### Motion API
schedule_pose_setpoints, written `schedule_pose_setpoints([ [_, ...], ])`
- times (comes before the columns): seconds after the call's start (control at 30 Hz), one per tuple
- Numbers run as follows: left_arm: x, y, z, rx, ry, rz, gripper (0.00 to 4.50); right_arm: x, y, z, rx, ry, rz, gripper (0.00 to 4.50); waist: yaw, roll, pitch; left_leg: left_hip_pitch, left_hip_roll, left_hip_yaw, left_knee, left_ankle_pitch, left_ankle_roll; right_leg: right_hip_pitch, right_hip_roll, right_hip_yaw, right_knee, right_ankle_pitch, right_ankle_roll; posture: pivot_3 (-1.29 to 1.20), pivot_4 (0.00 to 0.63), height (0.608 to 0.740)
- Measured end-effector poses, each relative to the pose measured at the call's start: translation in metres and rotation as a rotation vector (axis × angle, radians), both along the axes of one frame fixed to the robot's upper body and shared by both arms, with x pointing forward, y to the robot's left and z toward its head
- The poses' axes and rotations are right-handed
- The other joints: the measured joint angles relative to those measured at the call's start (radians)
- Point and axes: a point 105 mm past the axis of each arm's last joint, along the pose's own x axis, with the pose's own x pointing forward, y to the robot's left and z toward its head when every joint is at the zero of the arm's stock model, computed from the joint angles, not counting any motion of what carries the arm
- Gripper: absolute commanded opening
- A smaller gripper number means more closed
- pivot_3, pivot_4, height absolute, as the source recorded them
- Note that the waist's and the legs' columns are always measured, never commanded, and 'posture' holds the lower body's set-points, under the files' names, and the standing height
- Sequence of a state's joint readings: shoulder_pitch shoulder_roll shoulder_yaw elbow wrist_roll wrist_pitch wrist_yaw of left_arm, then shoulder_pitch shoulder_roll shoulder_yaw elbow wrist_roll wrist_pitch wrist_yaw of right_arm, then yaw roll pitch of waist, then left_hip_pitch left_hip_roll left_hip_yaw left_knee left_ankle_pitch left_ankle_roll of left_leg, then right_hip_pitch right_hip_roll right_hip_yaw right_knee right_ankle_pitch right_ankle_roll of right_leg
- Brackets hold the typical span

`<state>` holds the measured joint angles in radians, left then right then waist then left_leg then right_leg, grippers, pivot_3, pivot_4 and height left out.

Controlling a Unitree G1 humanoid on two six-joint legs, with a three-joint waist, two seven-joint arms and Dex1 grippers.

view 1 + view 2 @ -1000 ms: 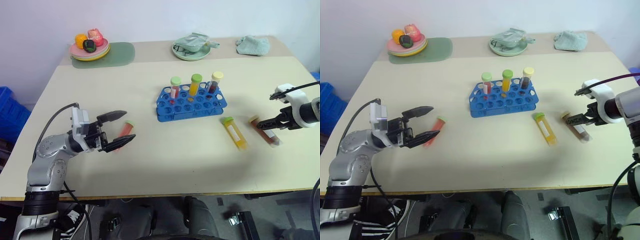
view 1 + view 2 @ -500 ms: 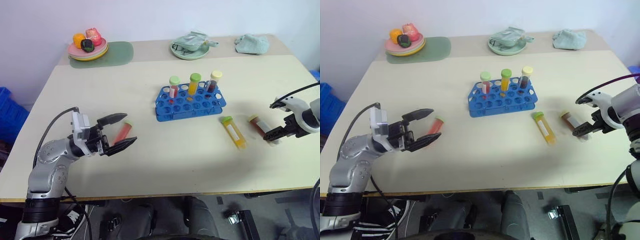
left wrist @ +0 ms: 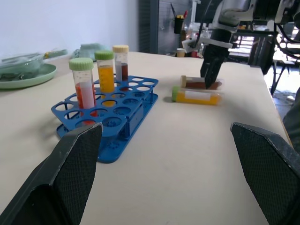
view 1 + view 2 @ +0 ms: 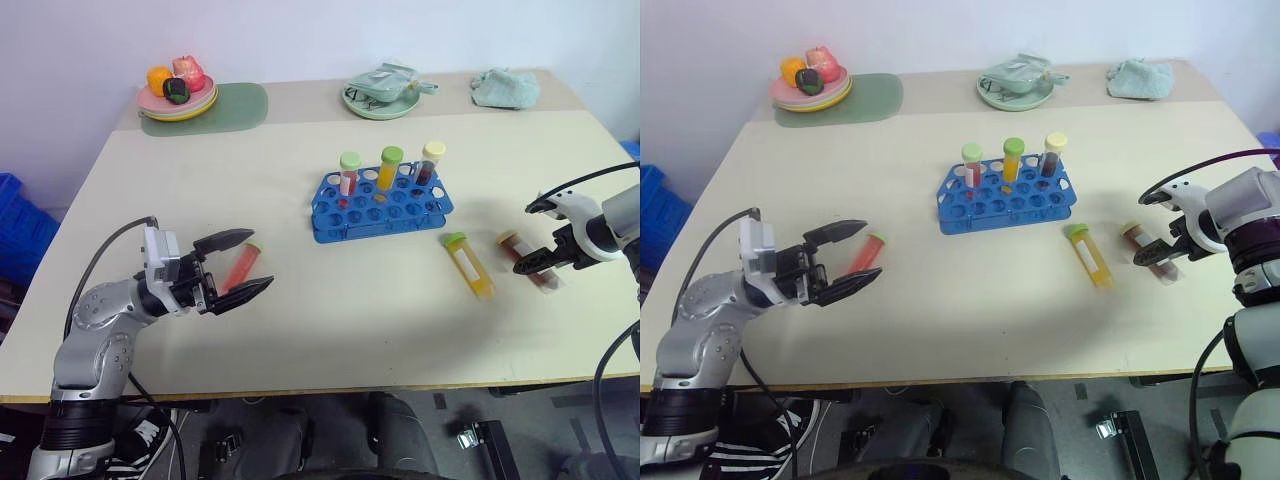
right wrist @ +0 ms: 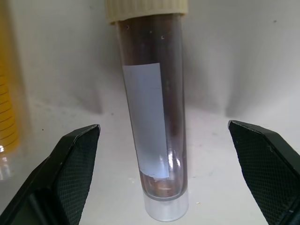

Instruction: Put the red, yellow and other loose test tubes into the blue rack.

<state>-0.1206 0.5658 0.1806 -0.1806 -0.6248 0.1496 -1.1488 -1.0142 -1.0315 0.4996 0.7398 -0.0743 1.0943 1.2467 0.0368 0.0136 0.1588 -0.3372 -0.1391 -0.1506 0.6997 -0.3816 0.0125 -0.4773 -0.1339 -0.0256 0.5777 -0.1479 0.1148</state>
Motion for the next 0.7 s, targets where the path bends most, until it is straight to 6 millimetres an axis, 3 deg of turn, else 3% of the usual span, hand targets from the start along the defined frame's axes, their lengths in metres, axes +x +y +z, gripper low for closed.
schedule_pose_setpoints([
  [0.1,-0.0022,-0.0012,0.0021,-0.004,-0.007,-0.009,4.5,-0.0002,0.0007,-0.0052,0.003,0.008,0.002,2.78,0.0,0.0,0.0,0.0,0.0,0.0,0.0,0.0,0.0,0.0,0.0,0.0,0.0,0.0,0.0,0.0,0.15,0.74],
  [0.4,-0.003,-0.0002,0.0019,0.0,0.008,-0.012,4.5,-0.0005,0.0011,-0.0065,0.008,0.006,0.007,2.78,0.0,0.0,0.0,0.0,0.0,0.0,0.0,0.0,0.0,0.0,0.0,0.0,0.0,0.0,0.0,0.0,0.15,0.74],
  [0.53,-0.0031,-0.0003,0.0019,0.0,0.008,-0.013,4.5,-0.0007,0.0,-0.007,0.006,0.002,0.002,1.55,0.0,0.0,0.0,0.0,0.0,0.0,0.0,0.0,0.0,0.0,0.0,0.0,0.0,0.0,0.0,0.0,0.15,0.74],
  [0.7,-0.0032,-0.0002,0.0016,0.001,0.008,-0.017,4.5,-0.0008,-0.0001,-0.0075,0.008,-0.004,0.002,1.55,0.0,0.0,0.0,0.0,0.0,0.001,0.0,0.0,0.0,0.0,0.0,0.0,0.0,0.0,0.0,0.0,0.15,0.74],
])
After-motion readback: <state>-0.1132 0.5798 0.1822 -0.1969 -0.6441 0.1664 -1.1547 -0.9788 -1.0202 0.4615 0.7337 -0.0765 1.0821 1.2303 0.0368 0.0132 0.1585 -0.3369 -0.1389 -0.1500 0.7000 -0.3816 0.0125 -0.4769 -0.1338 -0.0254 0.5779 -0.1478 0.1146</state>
